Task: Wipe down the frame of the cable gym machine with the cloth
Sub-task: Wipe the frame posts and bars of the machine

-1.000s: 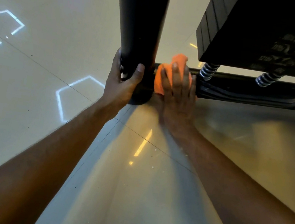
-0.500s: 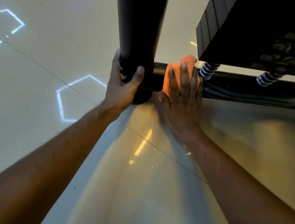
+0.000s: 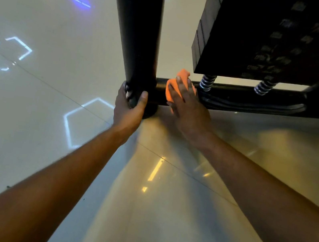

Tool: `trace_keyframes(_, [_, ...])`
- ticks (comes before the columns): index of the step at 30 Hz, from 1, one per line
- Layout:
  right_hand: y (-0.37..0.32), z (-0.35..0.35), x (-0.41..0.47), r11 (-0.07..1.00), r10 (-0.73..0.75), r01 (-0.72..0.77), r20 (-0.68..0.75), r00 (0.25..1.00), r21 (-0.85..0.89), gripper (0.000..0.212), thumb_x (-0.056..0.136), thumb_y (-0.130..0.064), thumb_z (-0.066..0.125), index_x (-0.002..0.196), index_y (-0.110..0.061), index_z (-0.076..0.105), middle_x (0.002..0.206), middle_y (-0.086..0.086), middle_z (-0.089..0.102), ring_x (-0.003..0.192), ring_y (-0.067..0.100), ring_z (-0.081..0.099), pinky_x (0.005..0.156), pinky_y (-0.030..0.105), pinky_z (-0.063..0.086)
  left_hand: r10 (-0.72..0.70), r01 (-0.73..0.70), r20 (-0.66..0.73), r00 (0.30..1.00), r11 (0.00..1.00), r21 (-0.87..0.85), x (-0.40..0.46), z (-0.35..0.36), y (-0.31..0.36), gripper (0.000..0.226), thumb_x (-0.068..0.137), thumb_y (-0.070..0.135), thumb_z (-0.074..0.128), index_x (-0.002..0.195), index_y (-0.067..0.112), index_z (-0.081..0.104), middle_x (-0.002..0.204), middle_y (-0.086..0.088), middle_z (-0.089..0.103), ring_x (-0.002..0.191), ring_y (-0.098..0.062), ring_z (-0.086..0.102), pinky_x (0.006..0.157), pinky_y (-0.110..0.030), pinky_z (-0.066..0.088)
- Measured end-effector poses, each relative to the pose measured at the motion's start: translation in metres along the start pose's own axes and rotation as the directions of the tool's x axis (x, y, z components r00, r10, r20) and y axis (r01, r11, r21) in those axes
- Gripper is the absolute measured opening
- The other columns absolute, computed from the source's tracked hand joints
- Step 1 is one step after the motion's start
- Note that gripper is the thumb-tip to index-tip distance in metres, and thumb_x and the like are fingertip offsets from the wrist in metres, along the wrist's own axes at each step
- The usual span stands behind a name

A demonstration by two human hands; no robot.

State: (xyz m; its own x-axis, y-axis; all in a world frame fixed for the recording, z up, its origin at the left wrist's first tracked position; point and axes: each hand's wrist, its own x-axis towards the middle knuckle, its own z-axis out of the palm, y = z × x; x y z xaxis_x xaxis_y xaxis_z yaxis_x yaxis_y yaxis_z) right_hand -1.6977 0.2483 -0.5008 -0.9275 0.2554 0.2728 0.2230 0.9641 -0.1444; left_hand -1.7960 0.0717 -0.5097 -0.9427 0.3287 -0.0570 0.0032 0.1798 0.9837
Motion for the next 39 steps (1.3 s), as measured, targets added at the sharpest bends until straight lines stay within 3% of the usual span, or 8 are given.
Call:
trace_keyframes(5, [0.003,-0.026,-0.036,0.980,0.066,-0.070,0.025,0.998,0.189,0.060,0.115,-0.030,0.050,0.171,-0.023,0.033,0.182,0.000,0.017,0.166,0.030,0.021,0.121,0.051,0.043,-0.004,0.004,0.000,1.000,0.970,0.243,-0.032,0.009,0.014,0.051,0.102,0.045,0.070,0.143,0.021,0.052,0.130,0.004,0.064,0.117,-0.017,0.066,0.091,-0.026,0.052])
trace_keyframes(8, [0.018,-0.033,-0.064,0.970,0.102,-0.107,0.033,0.994,0.217,0.059,0.115,-0.037,0.044,0.171,-0.023,0.033,0.182,-0.001,0.017,0.165,0.027,0.025,0.120,0.054,0.045,-0.016,-0.009,0.086,0.996,0.959,0.283,-0.050,0.029,0.026,0.042,0.107,0.041,0.065,0.141,0.018,0.054,0.110,0.010,0.064,0.094,-0.001,0.064,0.074,-0.012,0.045])
trace_keyframes(11, [0.038,-0.048,-0.086,0.957,0.149,-0.158,0.055,0.987,0.242,0.058,0.116,-0.038,0.045,0.172,-0.026,0.031,0.182,-0.006,0.013,0.167,0.019,0.019,0.124,0.051,0.040,0.026,-0.071,0.151,0.988,0.952,0.298,-0.058,0.052,0.043,0.038,0.109,0.041,0.061,0.138,0.017,0.058,0.101,0.015,0.064,0.092,0.000,0.064,0.085,-0.020,0.054])
trace_keyframes(17, [0.073,-0.065,-0.106,0.959,0.232,-0.233,0.028,0.972,0.160,0.060,0.117,-0.043,0.040,0.173,-0.031,0.023,0.183,-0.004,0.005,0.166,0.025,0.023,0.108,0.048,0.051,0.130,-0.213,0.262,0.956,0.924,0.318,-0.053,0.088,0.064,0.040,0.105,0.041,0.067,0.139,0.019,0.062,0.128,0.002,0.068,0.115,-0.014,0.065,0.102,-0.035,0.053])
trace_keyframes(22, [0.077,-0.055,-0.093,0.941,0.275,-0.275,0.023,0.961,0.196,0.061,0.117,-0.047,0.033,0.174,-0.036,0.014,0.183,-0.005,-0.004,0.168,0.026,0.012,0.119,0.053,0.045,0.251,-0.385,0.337,0.908,0.816,0.431,-0.031,0.092,0.059,0.041,0.102,0.033,0.068,0.141,0.024,0.060,0.137,-0.001,0.063,0.128,-0.020,0.060,0.112,-0.048,0.052])
trace_keyframes(28, [0.060,-0.020,-0.041,0.916,0.340,-0.328,-0.015,0.940,0.229,0.069,0.115,-0.051,0.026,0.175,-0.027,0.002,0.183,0.006,-0.008,0.169,0.035,-0.005,0.131,0.063,0.025,0.356,-0.573,0.451,0.818,0.564,0.595,0.011,0.091,0.053,0.042,0.103,0.024,0.066,0.142,0.015,0.057,0.140,-0.008,0.059,0.128,-0.028,0.056,0.109,-0.043,0.043])
trace_keyframes(33, [0.085,0.015,-0.029,0.933,0.328,-0.352,-0.219,0.919,-0.078,0.067,0.116,-0.049,0.028,0.175,-0.019,0.015,0.182,0.017,0.007,0.168,0.040,0.002,0.132,0.067,0.005,0.343,-0.580,0.469,0.814,0.508,0.636,0.050,0.093,0.045,0.037,0.109,0.026,0.052,0.142,0.011,0.061,0.136,-0.015,0.066,0.121,-0.038,0.060,0.107,-0.051,0.042])
trace_keyframes(39, [0.037,0.037,-0.006,0.864,0.500,-0.490,-0.294,0.814,0.113,0.071,0.115,-0.047,0.035,0.172,-0.009,0.022,0.181,0.017,0.011,0.166,0.047,-0.002,0.131,0.067,0.007,0.395,-0.601,0.454,0.799,0.515,0.611,0.054,0.105,0.035,0.042,0.108,0.029,0.041,0.143,0.022,0.062,0.141,-0.004,0.065,0.132,-0.028,0.056,0.116,-0.046,0.031])
